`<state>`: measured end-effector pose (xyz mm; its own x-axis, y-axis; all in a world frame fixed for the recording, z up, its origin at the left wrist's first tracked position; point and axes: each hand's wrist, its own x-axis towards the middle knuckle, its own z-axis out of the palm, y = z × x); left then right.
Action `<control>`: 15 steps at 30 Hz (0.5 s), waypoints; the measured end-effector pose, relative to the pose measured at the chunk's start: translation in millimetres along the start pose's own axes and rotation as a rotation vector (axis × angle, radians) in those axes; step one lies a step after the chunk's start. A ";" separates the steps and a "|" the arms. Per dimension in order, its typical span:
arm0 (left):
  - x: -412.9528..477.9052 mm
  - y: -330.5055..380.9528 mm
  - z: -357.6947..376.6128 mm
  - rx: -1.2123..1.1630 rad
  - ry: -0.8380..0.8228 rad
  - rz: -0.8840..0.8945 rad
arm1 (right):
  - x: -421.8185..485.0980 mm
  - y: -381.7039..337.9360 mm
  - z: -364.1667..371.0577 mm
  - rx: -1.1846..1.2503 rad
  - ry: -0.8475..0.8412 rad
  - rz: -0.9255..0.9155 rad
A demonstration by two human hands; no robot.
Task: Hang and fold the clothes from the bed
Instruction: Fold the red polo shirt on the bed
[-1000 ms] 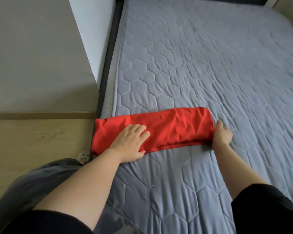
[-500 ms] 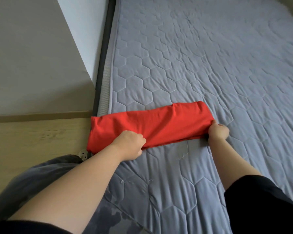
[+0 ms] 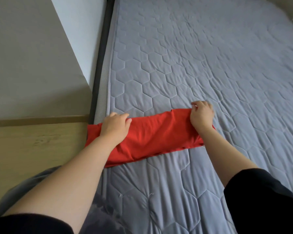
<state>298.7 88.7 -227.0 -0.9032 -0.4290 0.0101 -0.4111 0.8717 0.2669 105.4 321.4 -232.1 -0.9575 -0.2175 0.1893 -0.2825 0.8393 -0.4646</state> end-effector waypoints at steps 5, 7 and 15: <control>8.5 -23.5 10.7 0.017 -0.059 -0.014 | 24.7 9.6 15.9 -0.194 -0.227 -0.031; 6.7 -21.6 14.2 0.041 -0.018 -0.027 | 26.6 16.2 16.2 -0.159 -0.243 0.019; 0.9 -26.9 19.8 0.126 0.022 -0.201 | 20.0 40.2 11.2 -0.217 -0.154 0.341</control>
<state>306.5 69.6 -253.2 -0.7991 -0.6011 -0.0099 -0.5961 0.7901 0.1429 74.2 345.2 -256.7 -0.9960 0.0325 -0.0829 0.0547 0.9577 -0.2824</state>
